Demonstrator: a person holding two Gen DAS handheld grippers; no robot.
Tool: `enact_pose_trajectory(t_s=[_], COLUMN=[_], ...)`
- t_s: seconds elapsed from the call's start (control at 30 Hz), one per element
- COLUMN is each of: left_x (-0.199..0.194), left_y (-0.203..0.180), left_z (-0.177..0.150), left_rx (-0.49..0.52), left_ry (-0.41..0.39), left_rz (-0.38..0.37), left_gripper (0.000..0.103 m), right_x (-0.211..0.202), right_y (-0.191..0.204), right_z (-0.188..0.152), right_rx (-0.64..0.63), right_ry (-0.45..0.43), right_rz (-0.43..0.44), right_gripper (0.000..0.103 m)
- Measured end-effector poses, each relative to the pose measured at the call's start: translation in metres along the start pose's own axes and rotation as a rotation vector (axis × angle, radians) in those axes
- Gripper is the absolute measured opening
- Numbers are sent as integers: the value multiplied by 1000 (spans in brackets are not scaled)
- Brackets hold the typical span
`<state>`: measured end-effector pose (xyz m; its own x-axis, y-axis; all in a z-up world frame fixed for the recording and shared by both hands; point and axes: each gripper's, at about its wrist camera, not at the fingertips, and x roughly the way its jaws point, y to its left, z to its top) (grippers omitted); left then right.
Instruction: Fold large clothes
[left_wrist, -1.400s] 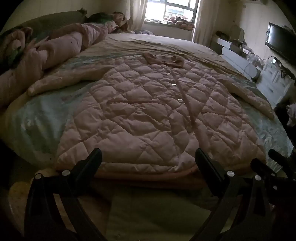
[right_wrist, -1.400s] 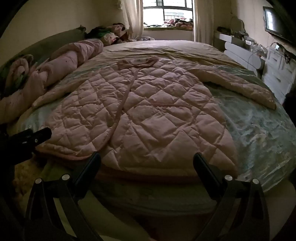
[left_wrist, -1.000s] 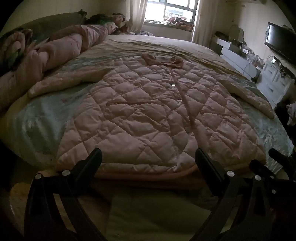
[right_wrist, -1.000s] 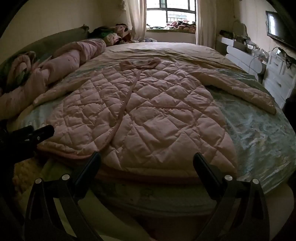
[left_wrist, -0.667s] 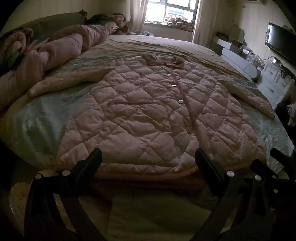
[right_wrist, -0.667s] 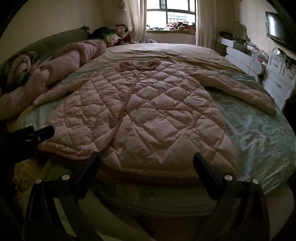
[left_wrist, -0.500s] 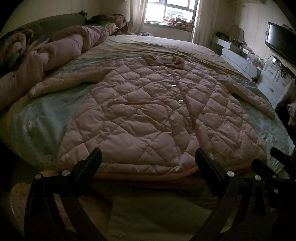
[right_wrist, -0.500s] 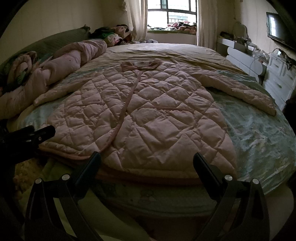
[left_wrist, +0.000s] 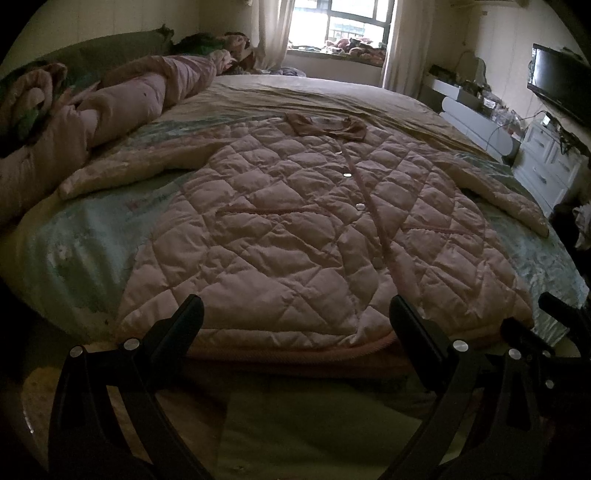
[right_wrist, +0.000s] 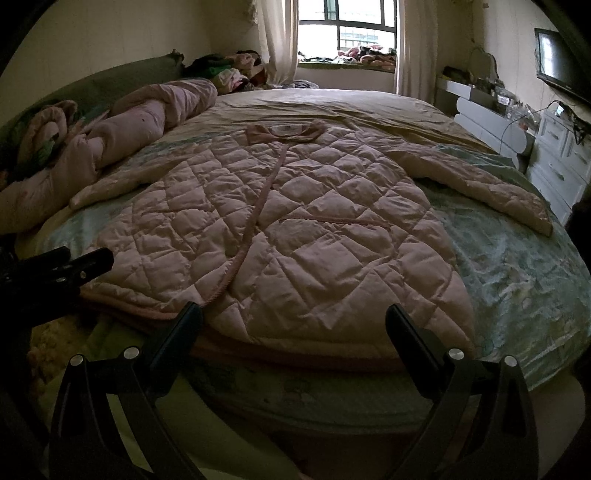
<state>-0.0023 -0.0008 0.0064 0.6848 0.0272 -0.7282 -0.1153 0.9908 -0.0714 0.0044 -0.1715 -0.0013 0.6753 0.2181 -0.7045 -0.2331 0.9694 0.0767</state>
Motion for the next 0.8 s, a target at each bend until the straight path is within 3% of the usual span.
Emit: enact_pose_trajectory(t_s=[0.8], left_x=[-3], left_y=[0], left_z=[4], left_rx=[5], left_ry=[-11], left_rz=[20], left_gripper=[94], right_x=[0], right_y=[-1], right_z=[2], right_rx=[-3], right_ry=[6], right_rz=[12], right_gripper=[99])
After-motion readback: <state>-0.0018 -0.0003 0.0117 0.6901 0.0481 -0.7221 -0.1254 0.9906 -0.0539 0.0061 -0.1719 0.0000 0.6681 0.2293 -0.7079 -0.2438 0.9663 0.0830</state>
